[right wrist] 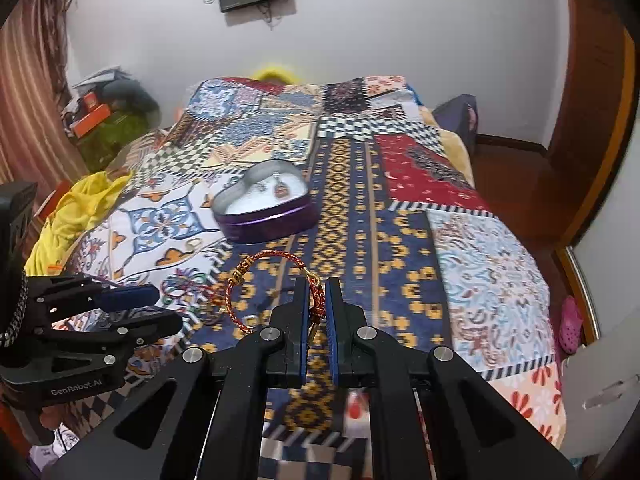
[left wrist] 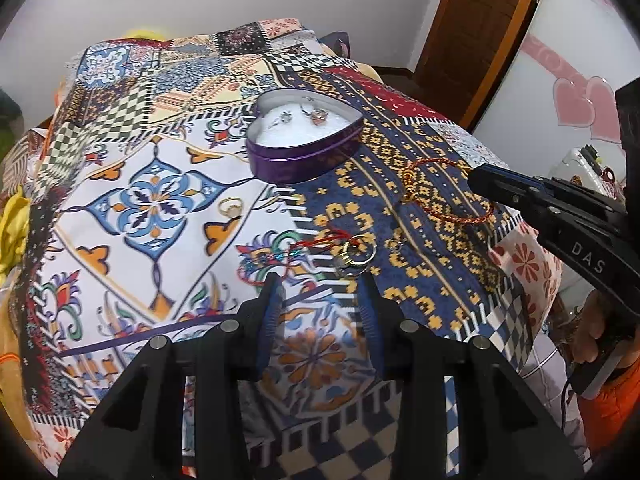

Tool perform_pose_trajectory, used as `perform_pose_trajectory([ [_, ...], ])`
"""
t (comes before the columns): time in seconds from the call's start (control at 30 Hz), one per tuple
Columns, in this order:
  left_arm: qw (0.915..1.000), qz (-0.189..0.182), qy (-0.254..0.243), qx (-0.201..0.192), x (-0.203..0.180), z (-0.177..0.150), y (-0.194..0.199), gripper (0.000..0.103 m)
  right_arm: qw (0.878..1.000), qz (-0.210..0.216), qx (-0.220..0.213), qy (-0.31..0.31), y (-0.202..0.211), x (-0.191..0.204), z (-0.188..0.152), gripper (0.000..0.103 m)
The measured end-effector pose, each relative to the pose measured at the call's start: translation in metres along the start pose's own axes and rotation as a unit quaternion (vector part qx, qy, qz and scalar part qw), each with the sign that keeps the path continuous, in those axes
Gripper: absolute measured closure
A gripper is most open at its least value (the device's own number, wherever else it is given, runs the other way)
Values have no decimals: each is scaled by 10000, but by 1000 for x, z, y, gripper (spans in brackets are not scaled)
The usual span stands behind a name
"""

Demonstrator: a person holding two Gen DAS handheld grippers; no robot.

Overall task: Organize jewelry
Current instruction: 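Grasp the red beaded bracelet on the quilt with the right tool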

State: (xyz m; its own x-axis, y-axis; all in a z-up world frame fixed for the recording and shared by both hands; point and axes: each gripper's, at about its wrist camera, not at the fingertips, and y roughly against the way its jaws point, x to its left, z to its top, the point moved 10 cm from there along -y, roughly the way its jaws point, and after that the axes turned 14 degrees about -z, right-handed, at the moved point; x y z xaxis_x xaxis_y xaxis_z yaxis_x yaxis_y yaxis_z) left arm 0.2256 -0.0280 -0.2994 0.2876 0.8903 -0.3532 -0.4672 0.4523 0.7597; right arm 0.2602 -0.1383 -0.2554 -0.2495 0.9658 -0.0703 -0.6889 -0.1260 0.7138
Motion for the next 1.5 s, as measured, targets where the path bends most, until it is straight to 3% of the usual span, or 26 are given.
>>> perform_pose_trajectory([
  [0.53,9987,-418,-243,159,-38,8,-19,65,9997,-121,193,-119,-15,-25,-17,96],
  [0.73,9989,-292,-325,193,-42,15,-35,68,9997,-42,162,-166,-12,-27,-16,96],
  [0.93,9988,-276,-316,262,-43,22,-44,83,9997,-2,181,-177,-11,-29,-19,96],
  [1.2,9976,-351,-500,334,-53,13,-40,83,9996,30,140,-247,-11,-33,-16,96],
  [1.5,9988,-19,-403,284,-39,21,-51,83,9997,115,150,-184,-10,-25,-18,96],
])
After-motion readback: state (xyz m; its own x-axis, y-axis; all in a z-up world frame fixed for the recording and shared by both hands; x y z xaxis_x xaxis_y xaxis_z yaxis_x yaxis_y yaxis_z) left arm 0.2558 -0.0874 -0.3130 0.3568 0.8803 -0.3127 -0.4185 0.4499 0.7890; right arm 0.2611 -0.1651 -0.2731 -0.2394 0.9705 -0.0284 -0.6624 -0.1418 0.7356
